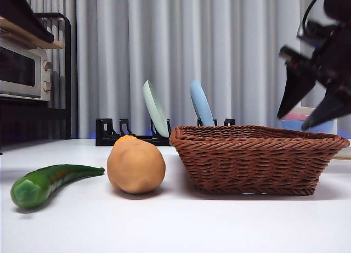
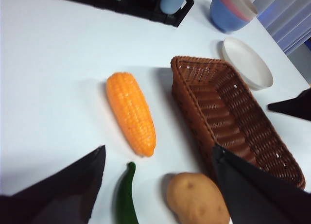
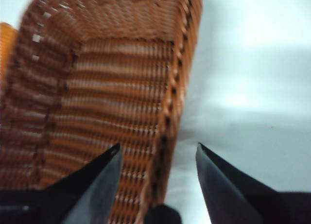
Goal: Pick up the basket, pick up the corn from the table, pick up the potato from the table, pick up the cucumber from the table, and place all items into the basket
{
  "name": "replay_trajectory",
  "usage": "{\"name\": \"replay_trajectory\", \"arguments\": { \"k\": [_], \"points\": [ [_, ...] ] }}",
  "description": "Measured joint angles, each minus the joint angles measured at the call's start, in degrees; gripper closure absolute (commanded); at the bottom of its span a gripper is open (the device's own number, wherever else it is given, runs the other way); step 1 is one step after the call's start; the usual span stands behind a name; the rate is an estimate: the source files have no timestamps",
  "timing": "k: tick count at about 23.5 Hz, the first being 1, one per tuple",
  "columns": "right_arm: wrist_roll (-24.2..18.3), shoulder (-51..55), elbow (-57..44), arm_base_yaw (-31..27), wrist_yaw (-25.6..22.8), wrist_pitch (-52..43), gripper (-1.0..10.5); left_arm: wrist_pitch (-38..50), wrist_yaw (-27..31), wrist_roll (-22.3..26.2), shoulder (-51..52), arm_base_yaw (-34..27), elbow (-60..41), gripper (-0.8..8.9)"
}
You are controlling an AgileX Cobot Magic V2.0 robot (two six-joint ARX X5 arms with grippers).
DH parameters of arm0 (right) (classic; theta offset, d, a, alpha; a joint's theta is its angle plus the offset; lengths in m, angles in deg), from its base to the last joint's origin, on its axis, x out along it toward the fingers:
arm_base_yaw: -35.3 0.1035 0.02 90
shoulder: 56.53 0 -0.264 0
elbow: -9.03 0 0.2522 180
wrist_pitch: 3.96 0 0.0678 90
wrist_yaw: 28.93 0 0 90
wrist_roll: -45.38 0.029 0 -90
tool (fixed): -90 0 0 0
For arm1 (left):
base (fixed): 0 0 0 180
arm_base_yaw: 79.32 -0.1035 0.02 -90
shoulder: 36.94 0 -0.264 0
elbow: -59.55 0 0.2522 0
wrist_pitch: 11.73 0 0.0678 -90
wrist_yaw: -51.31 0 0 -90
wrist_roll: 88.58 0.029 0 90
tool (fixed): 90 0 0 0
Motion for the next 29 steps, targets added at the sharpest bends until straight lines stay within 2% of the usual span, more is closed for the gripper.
{"name": "replay_trajectory", "arguments": {
  "k": [3, 5, 10, 12, 14, 20, 23, 29],
  "points": [
    [0.00, -5.53, 0.92, 0.55, 2.82, 0.31, 7.3, -0.57, 0.00, 0.00, 0.00, 0.00, 0.39, 4.49],
    [0.00, -7.30, 0.90, 1.09, 3.72, 0.83, 9.5, -1.05, 0.00, -0.02, 0.00, 0.00, 0.55, 4.49],
    [1.09, -6.05, 1.27, 1.46, 4.50, 1.20, 9.6, -1.38, -0.04, -0.02, -2.16, 0.70, 2.12, 4.46],
    [1.49, -4.94, 1.33, 1.46, 4.33, 1.44, 9.6, -1.42, 0.00, -0.02, -5.70, 2.23, 5.18, 3.32],
    [1.53, -3.37, 1.33, 1.46, 4.04, 1.46, 9.6, -1.99, 1.29, 0.02, -10.45, 4.70, 8.98, 3.32],
    [1.70, 3.48, 1.46, 0.20, 3.48, 1.49, 9.6, -7.85, 14.45, 0.44, -30.16, 13.70, 22.18, 3.33],
    [1.75, 6.84, 1.55, -1.18, 3.48, 1.95, 9.6, -8.68, 18.51, 0.48, -38.69, 17.59, 28.44, 3.33],
    [2.01, 12.46, 1.55, -4.00, 3.52, 3.61, 9.6, -9.22, 28.22, 1.81, -49.70, 21.38, 34.53, 3.33]
  ]
}}
